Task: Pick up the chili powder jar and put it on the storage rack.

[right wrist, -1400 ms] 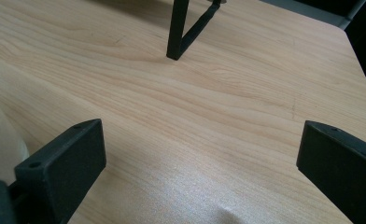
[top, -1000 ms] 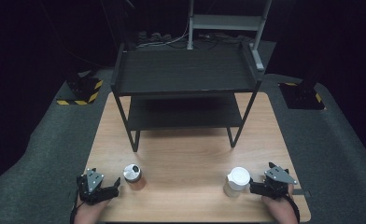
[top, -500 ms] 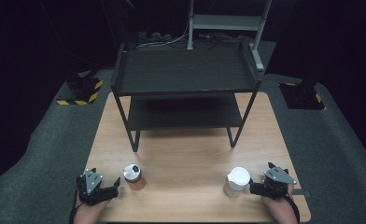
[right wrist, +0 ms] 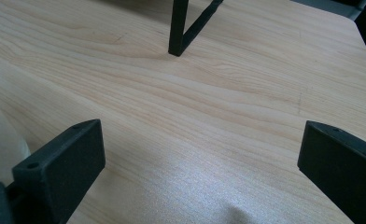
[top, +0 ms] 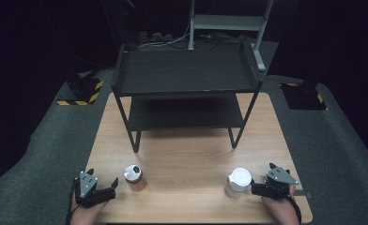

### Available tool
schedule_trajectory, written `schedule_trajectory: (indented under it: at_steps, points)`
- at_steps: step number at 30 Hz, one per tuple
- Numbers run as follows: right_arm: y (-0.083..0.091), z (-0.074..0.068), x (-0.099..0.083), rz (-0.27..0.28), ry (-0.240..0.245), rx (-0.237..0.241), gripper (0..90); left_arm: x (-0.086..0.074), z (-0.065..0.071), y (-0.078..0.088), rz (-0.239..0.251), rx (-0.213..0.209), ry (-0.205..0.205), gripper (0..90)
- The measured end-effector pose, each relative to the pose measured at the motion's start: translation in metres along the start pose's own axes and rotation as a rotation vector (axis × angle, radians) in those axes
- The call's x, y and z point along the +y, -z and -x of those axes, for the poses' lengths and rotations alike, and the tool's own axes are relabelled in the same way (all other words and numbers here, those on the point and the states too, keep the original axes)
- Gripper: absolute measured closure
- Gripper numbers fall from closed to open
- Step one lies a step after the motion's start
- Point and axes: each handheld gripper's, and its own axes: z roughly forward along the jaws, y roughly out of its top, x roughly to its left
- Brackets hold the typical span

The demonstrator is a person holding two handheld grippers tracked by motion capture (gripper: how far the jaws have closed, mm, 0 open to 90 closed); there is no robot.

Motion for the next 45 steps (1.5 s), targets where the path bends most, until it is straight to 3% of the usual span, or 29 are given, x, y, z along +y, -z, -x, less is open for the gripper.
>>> schedule_trajectory:
  at_steps: [17, 22, 35, 45]
  points:
    - [0.0, 0.001, 0.001, -0.005, -0.005, 0.005, 0.0, 0.012, 0.007, 0.026, 0.113, -0.028, 0.013, 0.6]
    - [0.0, 0.002, 0.001, -0.005, -0.004, 0.006, 0.0, 0.015, 0.01, 0.031, 0.142, -0.049, 0.0, 0.4]
    - [0.0, 0.002, 0.001, -0.006, -0.005, 0.007, 0.0, 0.024, 0.024, 0.035, 0.174, -0.077, -0.016, 0.4]
    - [-0.001, 0.002, 0.001, -0.007, -0.003, 0.009, 0.0, 0.027, 0.03, 0.03, 0.177, -0.125, -0.033, 0.4]
